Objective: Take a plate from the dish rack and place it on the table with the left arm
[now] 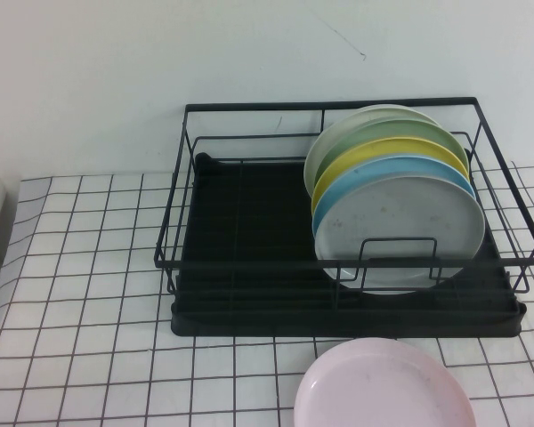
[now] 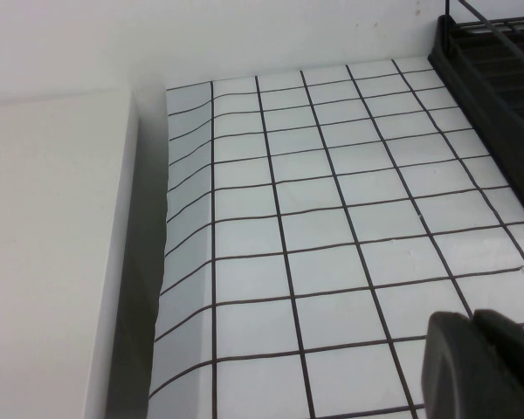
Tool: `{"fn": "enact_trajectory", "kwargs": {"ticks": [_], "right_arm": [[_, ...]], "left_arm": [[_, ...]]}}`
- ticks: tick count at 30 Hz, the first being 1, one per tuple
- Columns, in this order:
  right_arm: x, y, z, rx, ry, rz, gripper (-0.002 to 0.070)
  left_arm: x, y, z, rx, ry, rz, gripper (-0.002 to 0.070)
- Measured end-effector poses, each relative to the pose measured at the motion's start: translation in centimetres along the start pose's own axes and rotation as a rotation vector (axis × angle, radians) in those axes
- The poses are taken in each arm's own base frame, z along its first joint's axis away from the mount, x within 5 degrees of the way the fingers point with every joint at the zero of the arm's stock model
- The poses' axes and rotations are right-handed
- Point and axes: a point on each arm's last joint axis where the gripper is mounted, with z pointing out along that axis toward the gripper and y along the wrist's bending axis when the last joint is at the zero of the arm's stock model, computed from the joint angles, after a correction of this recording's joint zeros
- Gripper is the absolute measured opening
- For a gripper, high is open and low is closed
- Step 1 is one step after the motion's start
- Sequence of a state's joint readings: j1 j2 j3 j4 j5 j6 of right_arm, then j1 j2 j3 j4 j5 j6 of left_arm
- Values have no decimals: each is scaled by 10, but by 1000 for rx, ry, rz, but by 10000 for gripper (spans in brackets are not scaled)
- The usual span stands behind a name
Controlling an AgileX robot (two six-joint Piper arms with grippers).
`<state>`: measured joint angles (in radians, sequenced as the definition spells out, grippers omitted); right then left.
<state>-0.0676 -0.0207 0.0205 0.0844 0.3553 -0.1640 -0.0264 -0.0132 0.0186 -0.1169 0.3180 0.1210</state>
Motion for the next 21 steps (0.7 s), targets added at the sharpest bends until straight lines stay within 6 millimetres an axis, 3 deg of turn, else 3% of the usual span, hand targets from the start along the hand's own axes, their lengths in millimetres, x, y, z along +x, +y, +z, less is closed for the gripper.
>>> {"fn": "enact_trajectory", "kwargs": {"ticks": [15,21], "right_arm": [[0,0,0,0,0,0,-1],[0,0,0,0,0,0,-1]], "left_arm": [[0,0,0,0,0,0,-3],[-2,-3,0,33,-18,-96,-3]]}}
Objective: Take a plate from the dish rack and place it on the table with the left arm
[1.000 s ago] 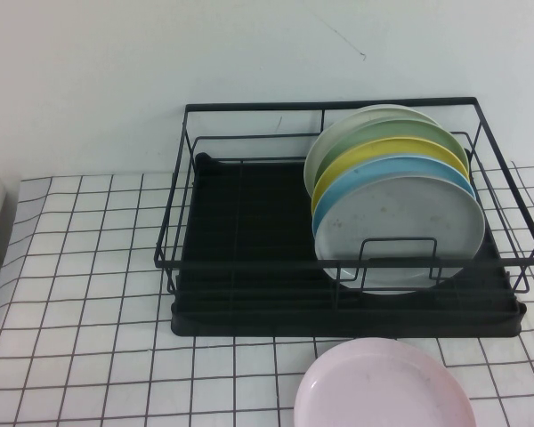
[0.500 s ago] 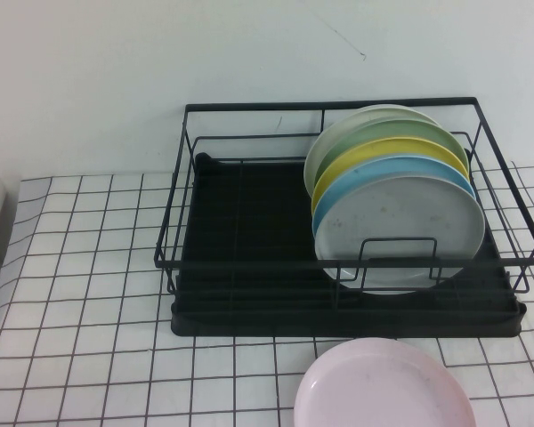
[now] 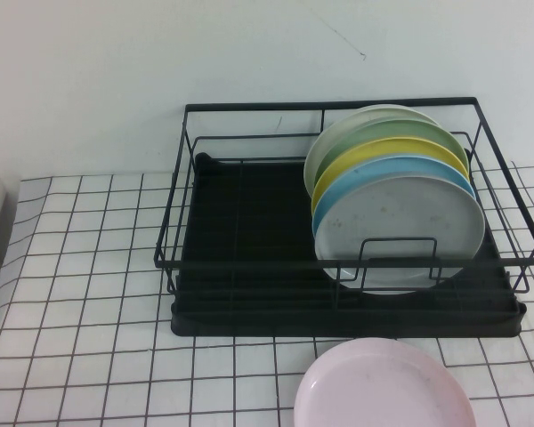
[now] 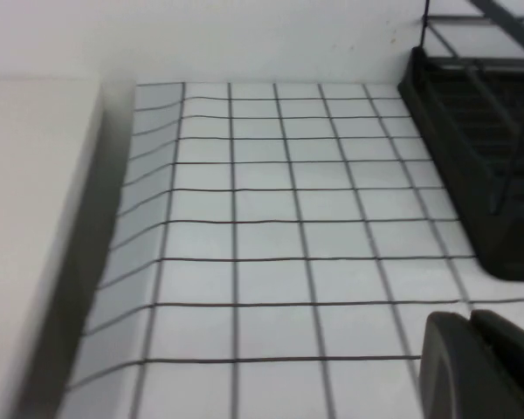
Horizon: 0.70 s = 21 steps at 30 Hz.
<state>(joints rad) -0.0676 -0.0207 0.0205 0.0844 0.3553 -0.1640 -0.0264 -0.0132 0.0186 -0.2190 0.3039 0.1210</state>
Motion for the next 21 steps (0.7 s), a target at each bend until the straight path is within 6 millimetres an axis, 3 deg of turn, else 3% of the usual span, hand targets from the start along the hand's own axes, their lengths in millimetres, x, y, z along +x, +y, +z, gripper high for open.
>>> {"fn": "enact_trajectory", "kwargs": {"ticks": [4,9,16,21], "right_arm": [[0,0,0,0,0,0,-1],[0,0,0,0,0,0,-1],[0,0,0,0,0,0,-1],[0,0,0,0,0,0,-1]], "left_arm": [[-2,-6,0,74,-24,-235,-3],[-14,-12,-2,182,-109,-657,-3],[-20,-10,-3,193,-173,-777,-3],[-14,-20,-3,267,-70,-717,-3]]}}
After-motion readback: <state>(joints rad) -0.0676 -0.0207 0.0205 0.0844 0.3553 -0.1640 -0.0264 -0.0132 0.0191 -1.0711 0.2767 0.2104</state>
